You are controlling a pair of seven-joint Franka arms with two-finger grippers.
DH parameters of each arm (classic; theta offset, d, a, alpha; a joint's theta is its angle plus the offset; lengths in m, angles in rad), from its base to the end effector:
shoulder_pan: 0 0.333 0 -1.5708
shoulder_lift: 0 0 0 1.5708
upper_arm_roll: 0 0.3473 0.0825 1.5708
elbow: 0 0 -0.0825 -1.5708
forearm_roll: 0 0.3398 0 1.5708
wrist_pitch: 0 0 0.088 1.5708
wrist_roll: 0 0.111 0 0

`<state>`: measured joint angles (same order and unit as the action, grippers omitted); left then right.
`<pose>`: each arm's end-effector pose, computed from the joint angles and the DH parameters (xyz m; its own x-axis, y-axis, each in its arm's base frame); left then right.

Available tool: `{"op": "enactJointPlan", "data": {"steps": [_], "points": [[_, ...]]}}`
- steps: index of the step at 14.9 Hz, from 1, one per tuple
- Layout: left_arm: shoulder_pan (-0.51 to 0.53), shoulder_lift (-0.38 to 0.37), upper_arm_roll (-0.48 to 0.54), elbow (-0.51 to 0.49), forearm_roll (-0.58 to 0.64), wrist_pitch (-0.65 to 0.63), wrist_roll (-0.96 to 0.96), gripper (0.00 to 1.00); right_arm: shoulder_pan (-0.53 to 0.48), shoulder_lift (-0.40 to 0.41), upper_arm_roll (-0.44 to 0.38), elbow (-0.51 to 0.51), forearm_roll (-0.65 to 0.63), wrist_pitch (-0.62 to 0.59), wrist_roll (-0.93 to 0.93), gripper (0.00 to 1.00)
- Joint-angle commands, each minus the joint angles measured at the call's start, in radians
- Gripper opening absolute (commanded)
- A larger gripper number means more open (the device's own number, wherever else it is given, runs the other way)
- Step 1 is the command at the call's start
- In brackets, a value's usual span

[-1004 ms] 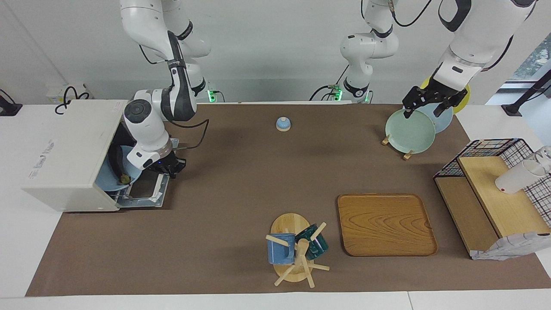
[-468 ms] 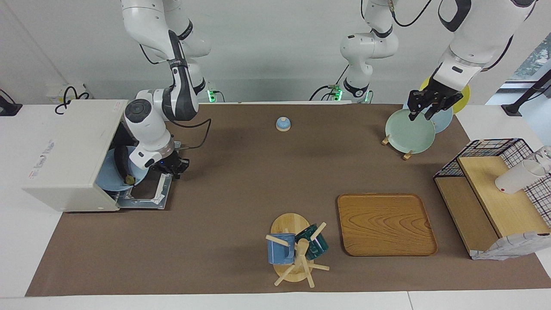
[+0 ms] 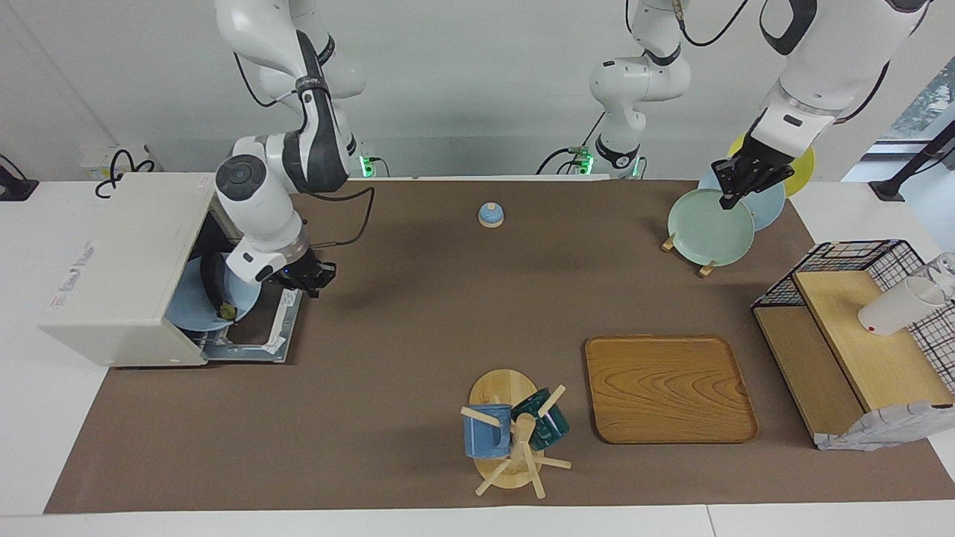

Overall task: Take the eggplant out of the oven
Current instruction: 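Reach the right gripper into the oven toward the light blue plate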

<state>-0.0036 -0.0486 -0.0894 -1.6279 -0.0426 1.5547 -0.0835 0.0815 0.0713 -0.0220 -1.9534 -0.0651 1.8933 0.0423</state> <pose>0.4886 -0.0517 0.6504 0.9996 -0.0100 -0.0279 -0.0090 -0.9993 0.0360 0.5207 0.0262 0.4773 0.9909 0.0372 -0.1290 0.0460 -0.9968 0.0655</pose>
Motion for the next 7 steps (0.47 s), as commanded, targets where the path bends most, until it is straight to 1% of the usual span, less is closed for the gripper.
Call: {"op": "enactJointPlan", "data": {"steps": [1,2,3,7], "points": [[0.019,-0.002,-0.007,-0.007,-0.023,0.016,0.011,0.00,-0.063,-0.047,0.008,-0.056,-0.073,-0.020,0.031,0.65],[0.020,-0.002,-0.007,-0.007,-0.028,0.018,0.011,0.37,-0.084,-0.059,0.010,-0.090,-0.073,0.019,0.016,0.64],[0.020,-0.002,-0.007,-0.007,-0.029,0.021,0.011,0.99,-0.086,-0.065,0.010,-0.116,-0.073,0.062,-0.005,0.64],[0.020,-0.002,-0.007,-0.009,-0.029,0.025,0.010,1.00,-0.107,-0.085,0.010,-0.185,-0.073,0.142,-0.108,0.66]]}}
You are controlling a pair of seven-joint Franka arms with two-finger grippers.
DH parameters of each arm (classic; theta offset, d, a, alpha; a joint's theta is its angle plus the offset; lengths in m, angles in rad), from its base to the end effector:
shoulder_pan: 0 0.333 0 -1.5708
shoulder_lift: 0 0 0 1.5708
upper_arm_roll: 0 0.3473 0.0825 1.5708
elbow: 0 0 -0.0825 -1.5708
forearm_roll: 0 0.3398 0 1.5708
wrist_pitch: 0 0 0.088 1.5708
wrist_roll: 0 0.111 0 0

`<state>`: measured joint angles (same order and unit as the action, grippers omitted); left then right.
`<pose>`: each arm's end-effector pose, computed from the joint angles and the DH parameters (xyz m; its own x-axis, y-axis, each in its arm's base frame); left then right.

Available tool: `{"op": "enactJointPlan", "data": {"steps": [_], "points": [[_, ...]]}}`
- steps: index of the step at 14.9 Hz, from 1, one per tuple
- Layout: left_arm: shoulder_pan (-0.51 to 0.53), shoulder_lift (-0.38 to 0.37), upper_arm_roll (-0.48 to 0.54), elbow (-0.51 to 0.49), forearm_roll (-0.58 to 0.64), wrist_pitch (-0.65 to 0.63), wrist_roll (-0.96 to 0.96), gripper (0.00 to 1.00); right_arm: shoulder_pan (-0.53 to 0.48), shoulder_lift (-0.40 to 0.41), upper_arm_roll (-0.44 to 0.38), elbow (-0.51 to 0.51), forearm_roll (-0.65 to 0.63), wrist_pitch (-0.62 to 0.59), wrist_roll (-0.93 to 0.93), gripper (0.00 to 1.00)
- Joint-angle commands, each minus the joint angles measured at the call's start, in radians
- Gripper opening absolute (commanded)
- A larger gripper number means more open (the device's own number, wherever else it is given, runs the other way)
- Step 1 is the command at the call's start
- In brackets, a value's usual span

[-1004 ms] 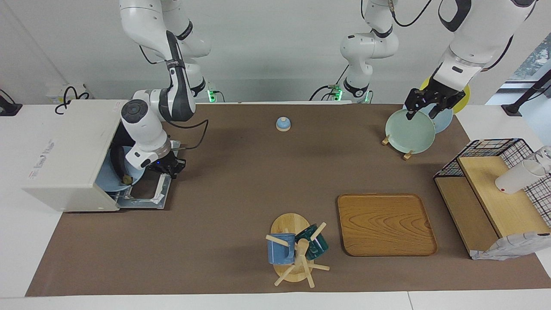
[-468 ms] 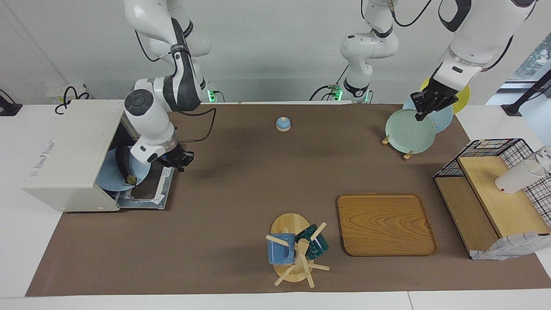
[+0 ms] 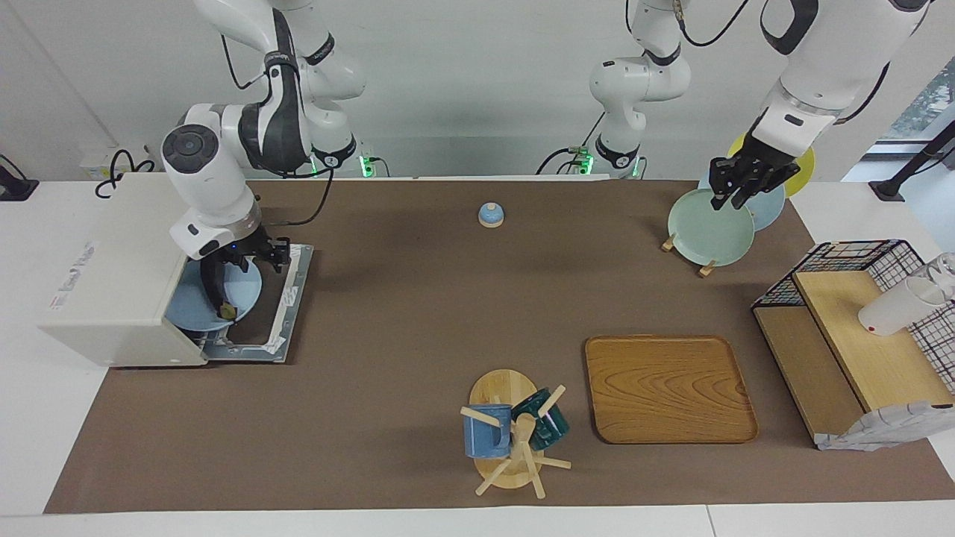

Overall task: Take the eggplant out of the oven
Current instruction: 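Reach the right gripper into the oven toward the light blue plate, then grasp the rim of the light blue plate with the right gripper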

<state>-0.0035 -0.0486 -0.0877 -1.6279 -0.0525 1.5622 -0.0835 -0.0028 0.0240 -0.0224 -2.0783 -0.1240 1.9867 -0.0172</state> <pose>0.4895 -0.0520 0.6511 0.9997 -0.0081 -0.0212 -0.0071 -0.9989 0.0466 0.5001 -0.0207 0.4572 0.9919 0.0420 -0.1199 0.0547 -0.9930 0.1051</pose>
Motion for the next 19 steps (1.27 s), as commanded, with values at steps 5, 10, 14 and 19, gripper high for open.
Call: {"op": "enactJointPlan", "data": {"steps": [5,10,14,19], "points": [[0.020,-0.002,-0.007,-0.007,-0.020,0.018,0.002,1.00,-0.051,-0.045,0.009,-0.144,-0.025,0.159,-0.141,0.64],[0.020,-0.024,-0.007,-0.058,-0.020,0.075,0.004,1.00,-0.054,-0.050,0.007,-0.178,-0.028,0.211,-0.159,0.44],[0.020,-0.033,-0.007,-0.084,-0.024,0.110,0.002,1.00,-0.069,-0.052,0.007,-0.201,-0.028,0.253,-0.201,0.36],[0.020,-0.066,-0.007,-0.162,-0.029,0.137,0.005,1.00,-0.060,-0.052,0.009,-0.200,-0.115,0.258,-0.222,0.00]]}}
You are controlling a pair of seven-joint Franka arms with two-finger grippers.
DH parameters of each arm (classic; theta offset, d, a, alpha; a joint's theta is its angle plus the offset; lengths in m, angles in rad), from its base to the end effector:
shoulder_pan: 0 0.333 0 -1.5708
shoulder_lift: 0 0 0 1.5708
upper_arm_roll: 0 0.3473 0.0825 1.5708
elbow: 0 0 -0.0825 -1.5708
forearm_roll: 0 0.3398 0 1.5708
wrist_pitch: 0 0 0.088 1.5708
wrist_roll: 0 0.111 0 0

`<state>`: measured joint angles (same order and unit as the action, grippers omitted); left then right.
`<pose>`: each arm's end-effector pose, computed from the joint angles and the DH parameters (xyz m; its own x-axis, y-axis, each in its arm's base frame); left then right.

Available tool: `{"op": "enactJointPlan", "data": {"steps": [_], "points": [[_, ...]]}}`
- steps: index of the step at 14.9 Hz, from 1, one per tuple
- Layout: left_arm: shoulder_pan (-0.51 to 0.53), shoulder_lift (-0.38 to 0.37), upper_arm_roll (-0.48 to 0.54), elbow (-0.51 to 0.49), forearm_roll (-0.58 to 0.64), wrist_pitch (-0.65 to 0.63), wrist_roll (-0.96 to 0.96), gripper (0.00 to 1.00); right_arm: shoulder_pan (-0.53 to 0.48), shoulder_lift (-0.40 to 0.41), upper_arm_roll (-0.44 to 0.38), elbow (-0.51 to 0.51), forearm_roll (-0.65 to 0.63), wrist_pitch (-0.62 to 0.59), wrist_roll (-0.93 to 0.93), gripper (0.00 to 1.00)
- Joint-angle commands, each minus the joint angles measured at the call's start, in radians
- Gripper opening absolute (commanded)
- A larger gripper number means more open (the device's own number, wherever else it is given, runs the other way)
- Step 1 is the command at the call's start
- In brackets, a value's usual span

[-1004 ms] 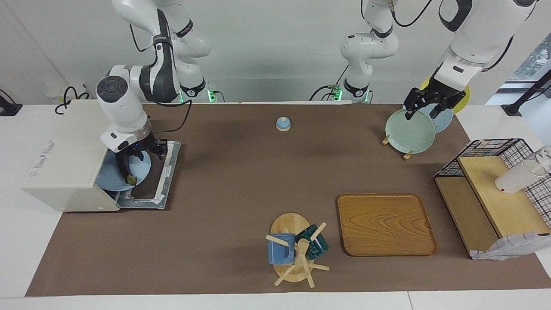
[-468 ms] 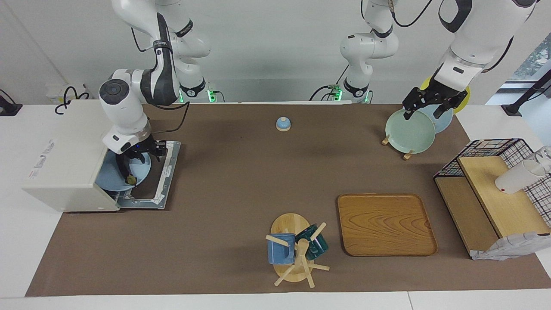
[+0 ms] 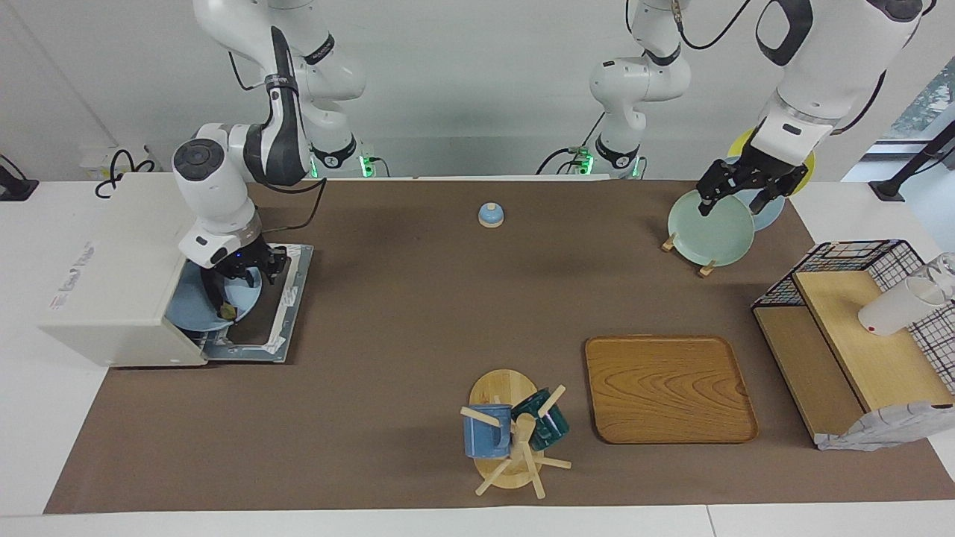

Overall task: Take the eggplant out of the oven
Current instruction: 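Grasp the rim of the light blue plate with the right gripper, then pull the plate with the eggplant out of the oven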

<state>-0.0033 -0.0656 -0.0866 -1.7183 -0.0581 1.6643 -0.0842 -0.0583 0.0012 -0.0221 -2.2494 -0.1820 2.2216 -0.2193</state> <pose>0.4917 -0.0519 0.6294 1.0000 -0.0003 0.0068 -0.0006 -0.9986 0.0530 0.4821 -0.0452 0.4177 0.9675 0.2441 -0.0665 0.2509 -0.9593 0.1294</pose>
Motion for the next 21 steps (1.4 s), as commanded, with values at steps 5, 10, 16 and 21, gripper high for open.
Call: {"op": "enactJointPlan", "data": {"steps": [5,10,16,21], "points": [[0.006,-0.077,-0.008,-0.194,-0.109,0.075,0.014,1.00,0.099,-0.024,0.021,-0.001,-0.082,0.004,-0.002,0.00],[0.005,-0.079,-0.009,-0.215,-0.115,0.092,0.014,1.00,0.294,-0.023,0.021,0.045,-0.158,-0.078,0.188,0.00],[0.005,-0.077,-0.008,-0.215,-0.115,0.101,0.014,1.00,0.530,0.058,0.024,0.154,-0.246,-0.178,0.443,0.00],[0.005,-0.077,-0.008,-0.213,-0.117,0.101,0.014,1.00,0.733,0.236,0.028,0.454,-0.162,-0.324,0.682,0.00]]}}
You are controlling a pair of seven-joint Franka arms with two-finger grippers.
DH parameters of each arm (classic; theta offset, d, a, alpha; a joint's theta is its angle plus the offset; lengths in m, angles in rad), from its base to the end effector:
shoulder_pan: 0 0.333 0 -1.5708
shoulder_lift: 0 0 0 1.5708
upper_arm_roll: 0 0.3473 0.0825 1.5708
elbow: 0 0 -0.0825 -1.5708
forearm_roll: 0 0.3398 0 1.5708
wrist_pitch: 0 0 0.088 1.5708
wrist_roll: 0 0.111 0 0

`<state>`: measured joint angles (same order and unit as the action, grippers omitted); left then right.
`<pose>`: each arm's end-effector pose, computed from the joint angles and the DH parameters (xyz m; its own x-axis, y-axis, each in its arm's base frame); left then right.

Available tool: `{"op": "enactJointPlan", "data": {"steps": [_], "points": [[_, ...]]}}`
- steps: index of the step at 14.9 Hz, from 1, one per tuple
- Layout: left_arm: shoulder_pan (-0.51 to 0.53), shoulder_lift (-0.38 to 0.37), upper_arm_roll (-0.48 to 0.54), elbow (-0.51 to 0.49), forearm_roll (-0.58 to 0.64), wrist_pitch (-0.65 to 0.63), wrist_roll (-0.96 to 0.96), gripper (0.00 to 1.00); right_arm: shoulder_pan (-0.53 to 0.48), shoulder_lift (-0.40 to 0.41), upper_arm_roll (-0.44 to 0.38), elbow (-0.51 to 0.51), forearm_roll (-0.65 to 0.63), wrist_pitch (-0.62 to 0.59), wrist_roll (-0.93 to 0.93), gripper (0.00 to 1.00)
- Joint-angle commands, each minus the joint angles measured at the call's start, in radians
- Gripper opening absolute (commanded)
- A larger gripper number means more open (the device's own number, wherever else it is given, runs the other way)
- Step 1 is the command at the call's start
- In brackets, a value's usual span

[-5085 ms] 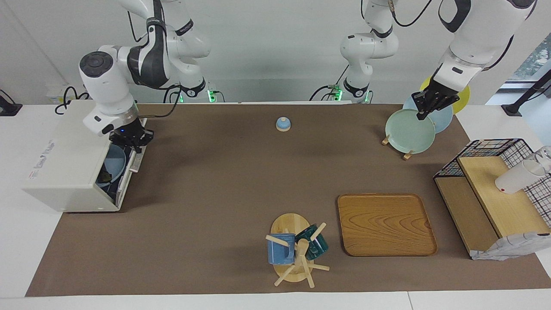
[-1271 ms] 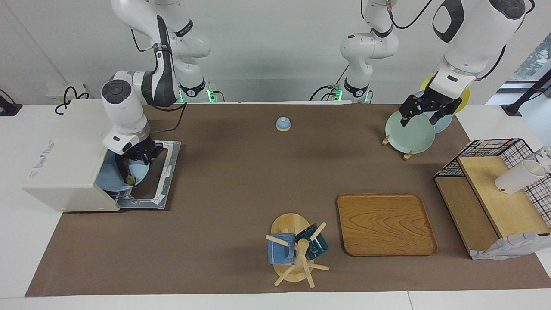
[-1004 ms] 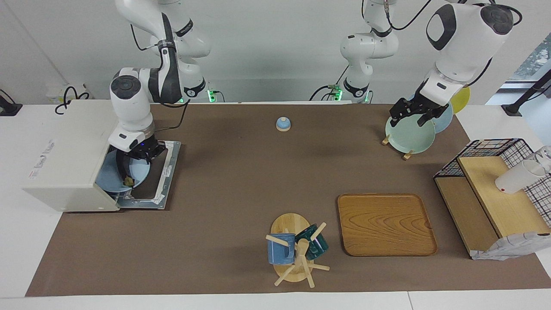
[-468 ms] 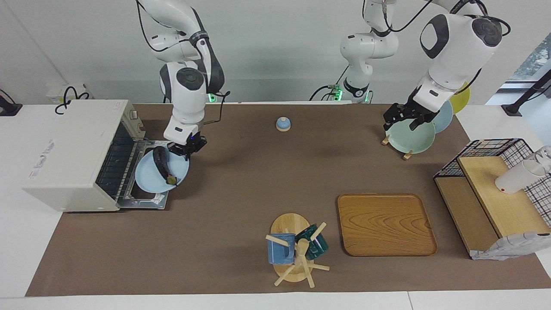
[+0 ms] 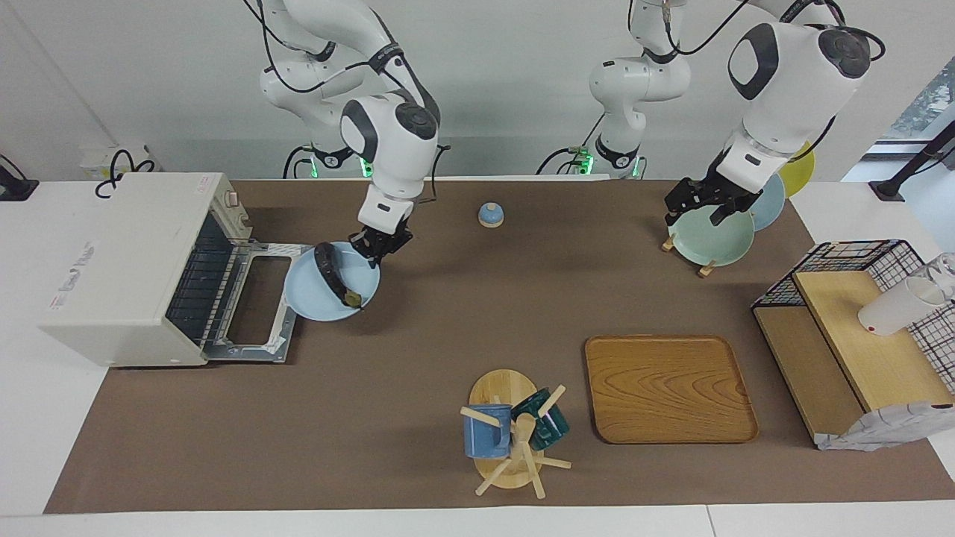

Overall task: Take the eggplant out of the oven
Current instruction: 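Carry the plate to the table center and set it down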

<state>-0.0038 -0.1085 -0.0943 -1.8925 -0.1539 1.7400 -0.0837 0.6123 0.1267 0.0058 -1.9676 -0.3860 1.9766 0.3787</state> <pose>0.4734 -0.0634 0.5819 0.9983 0.0118 -0.0577 0.0195 -0.9906 0.1354 0.4533 0.2911 0.4524 0.9162 0.4006 -0.0121 0.3784 -0.8548 0.3550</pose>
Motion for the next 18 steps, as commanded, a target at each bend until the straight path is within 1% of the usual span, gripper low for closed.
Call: {"op": "enactJointPlan", "data": {"steps": [1,3,4,5,6,8,10,12,15,16,18], "points": [[0.005,-0.034,-0.001,-0.039,-0.021,0.026,0.012,1.00,0.099,0.175,0.000,0.253,0.052,-0.106,0.141,0.00],[0.007,-0.034,-0.001,-0.037,-0.021,0.027,0.012,1.00,0.167,0.282,0.000,0.381,0.056,-0.127,0.245,0.00],[0.007,-0.033,-0.001,-0.036,-0.023,0.027,0.013,1.00,0.179,0.313,0.000,0.406,0.074,-0.113,0.282,0.00],[0.014,-0.031,-0.001,-0.033,-0.036,0.030,0.012,1.00,0.184,0.335,0.002,0.408,0.090,-0.093,0.316,0.00],[0.019,-0.028,-0.001,-0.030,-0.045,0.036,0.013,1.00,0.191,0.347,0.008,0.408,0.111,-0.043,0.336,0.00],[0.019,-0.028,-0.001,-0.030,-0.047,0.047,0.012,1.00,0.201,0.349,0.010,0.363,0.154,0.034,0.361,0.00],[0.019,-0.028,-0.001,-0.030,-0.049,0.049,0.012,1.00,0.204,0.344,0.010,0.313,0.170,0.109,0.391,0.00],[0.019,-0.028,-0.001,-0.033,-0.061,0.053,0.013,1.00,0.199,0.344,0.011,0.283,0.214,0.188,0.408,0.00],[0.018,-0.030,-0.001,-0.036,-0.070,0.068,0.012,1.00,0.202,0.344,0.011,0.279,0.226,0.234,0.408,0.00],[0.018,-0.031,-0.001,-0.037,-0.070,0.070,0.012,1.00,0.199,0.346,0.013,0.274,0.228,0.255,0.408,0.02],[0.018,-0.031,-0.001,-0.039,-0.072,0.070,0.012,1.00,0.181,0.347,0.013,0.292,0.268,0.260,0.407,0.27]]}}
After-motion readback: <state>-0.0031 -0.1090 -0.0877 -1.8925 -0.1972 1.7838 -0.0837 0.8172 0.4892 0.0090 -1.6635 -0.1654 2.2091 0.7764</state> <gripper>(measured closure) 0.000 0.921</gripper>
